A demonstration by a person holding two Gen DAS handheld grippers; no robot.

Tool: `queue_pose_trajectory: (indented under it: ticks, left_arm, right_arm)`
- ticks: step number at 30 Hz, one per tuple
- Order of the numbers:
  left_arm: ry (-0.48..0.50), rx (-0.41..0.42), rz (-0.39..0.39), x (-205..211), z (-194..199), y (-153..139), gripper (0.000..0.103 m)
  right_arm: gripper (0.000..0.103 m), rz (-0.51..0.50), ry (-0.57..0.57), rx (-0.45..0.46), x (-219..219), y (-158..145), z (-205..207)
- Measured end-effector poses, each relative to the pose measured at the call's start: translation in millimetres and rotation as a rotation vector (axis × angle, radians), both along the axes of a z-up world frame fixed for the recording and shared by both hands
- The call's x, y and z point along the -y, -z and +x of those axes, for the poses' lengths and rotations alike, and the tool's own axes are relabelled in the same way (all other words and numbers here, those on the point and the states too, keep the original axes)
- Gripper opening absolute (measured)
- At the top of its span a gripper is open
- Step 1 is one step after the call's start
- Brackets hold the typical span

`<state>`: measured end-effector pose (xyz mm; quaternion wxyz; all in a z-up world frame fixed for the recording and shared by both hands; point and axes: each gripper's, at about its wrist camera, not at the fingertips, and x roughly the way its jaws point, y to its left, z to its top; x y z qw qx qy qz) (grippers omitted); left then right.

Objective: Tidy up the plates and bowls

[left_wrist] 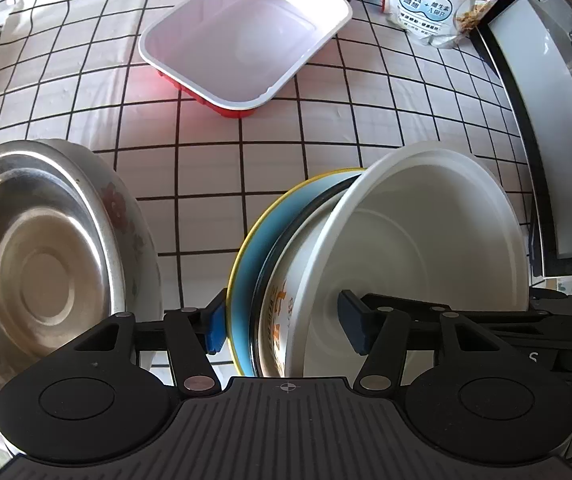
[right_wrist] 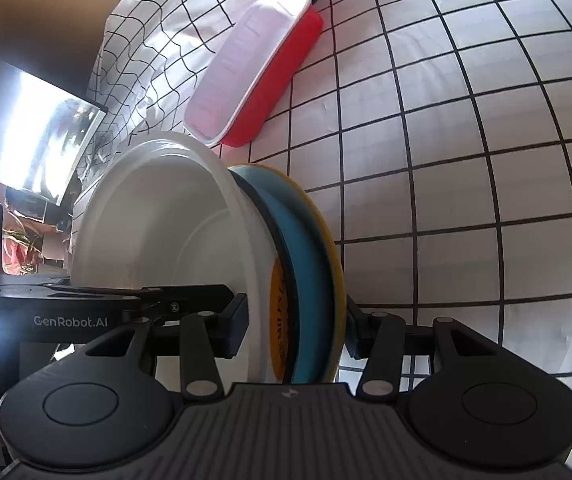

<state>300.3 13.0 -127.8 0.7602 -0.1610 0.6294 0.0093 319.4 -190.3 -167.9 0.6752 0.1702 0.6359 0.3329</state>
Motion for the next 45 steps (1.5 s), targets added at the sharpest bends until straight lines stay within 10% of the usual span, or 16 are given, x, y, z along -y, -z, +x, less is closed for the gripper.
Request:
queue_pose_trajectory:
  ticks: [17, 30, 45]
  left_arm:
    - [0.028, 0.076, 0.012, -6.4, -5.2, -43.5, 0.06]
    - [-0.118, 0.148, 0.086, -113.1, -54.1, -111.3, 0.06]
    - [-0.167, 0.011, 0.02, -195.8, -65.6, -30.9, 0.059]
  right_arm:
    - [0.049, 0.006, 0.001, 0.054, -8.3, -48.0, 1.8]
    - [0.05, 0.075, -0.186, 0.123, -135.8, -109.9, -2.6]
    - [0.05, -0.013, -0.238, -0.071, -215.3, -32.6, -13.3]
